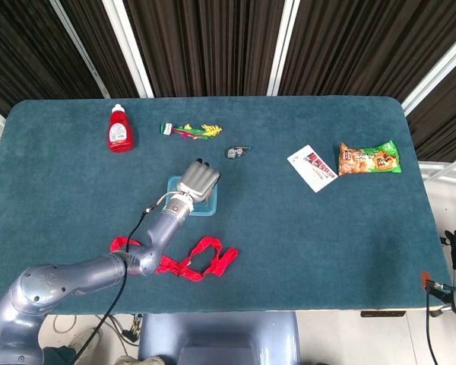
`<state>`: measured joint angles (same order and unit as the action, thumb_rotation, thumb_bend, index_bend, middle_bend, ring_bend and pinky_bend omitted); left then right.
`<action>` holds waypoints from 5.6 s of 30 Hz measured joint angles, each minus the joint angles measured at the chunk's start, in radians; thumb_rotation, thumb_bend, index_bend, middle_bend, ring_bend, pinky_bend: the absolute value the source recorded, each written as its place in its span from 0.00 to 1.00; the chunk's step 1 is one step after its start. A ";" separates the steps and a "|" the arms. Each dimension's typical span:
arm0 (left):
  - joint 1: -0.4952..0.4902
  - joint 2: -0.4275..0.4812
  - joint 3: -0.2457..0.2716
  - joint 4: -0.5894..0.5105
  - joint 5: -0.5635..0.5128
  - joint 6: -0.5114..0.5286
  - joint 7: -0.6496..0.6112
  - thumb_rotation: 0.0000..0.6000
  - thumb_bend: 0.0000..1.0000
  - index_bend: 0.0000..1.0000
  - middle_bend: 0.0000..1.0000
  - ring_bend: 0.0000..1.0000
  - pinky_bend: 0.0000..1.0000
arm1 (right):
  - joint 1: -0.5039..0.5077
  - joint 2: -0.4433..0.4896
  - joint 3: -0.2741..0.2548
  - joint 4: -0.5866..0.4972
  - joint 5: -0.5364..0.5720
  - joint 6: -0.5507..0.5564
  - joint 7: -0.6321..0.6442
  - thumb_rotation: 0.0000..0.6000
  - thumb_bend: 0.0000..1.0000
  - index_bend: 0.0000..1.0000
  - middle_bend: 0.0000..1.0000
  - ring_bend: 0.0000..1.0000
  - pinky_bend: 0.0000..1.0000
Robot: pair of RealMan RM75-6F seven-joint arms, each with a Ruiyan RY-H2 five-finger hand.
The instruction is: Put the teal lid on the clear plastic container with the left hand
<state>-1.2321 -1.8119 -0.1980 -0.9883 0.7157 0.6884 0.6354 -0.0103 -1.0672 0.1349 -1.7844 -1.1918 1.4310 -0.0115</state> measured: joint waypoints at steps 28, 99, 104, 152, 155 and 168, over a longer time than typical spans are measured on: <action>0.006 -0.012 0.008 0.022 -0.028 -0.006 0.017 1.00 0.49 0.62 0.50 0.32 0.27 | 0.000 0.001 0.000 -0.001 0.004 -0.001 -0.001 1.00 0.39 0.06 0.04 0.02 0.00; 0.120 0.170 0.082 -0.222 0.417 0.024 -0.223 1.00 0.49 0.71 0.57 0.33 0.26 | 0.001 0.001 0.001 -0.007 0.015 -0.001 -0.018 1.00 0.39 0.06 0.04 0.02 0.00; 0.123 0.168 0.082 -0.230 0.416 0.020 -0.229 1.00 0.49 0.71 0.57 0.33 0.26 | 0.001 0.001 0.002 -0.008 0.018 -0.002 -0.018 1.00 0.39 0.06 0.04 0.02 0.00; 0.145 0.141 0.113 -0.234 0.436 0.030 -0.177 1.00 0.49 0.72 0.58 0.33 0.26 | 0.003 0.003 0.004 -0.018 0.039 -0.010 -0.026 1.00 0.39 0.06 0.04 0.02 0.00; 0.146 0.141 0.116 -0.236 0.439 0.029 -0.171 1.00 0.49 0.72 0.57 0.33 0.26 | 0.003 0.003 0.005 -0.019 0.040 -0.010 -0.027 1.00 0.39 0.06 0.04 0.02 0.00; 0.154 0.129 0.130 -0.228 0.464 0.048 -0.124 1.00 0.49 0.72 0.57 0.33 0.26 | 0.003 0.003 0.006 -0.022 0.048 -0.009 -0.029 1.00 0.39 0.06 0.04 0.02 0.00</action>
<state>-1.0784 -1.6828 -0.0676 -1.2165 1.1800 0.7369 0.5113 -0.0073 -1.0639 0.1411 -1.8068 -1.1441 1.4218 -0.0400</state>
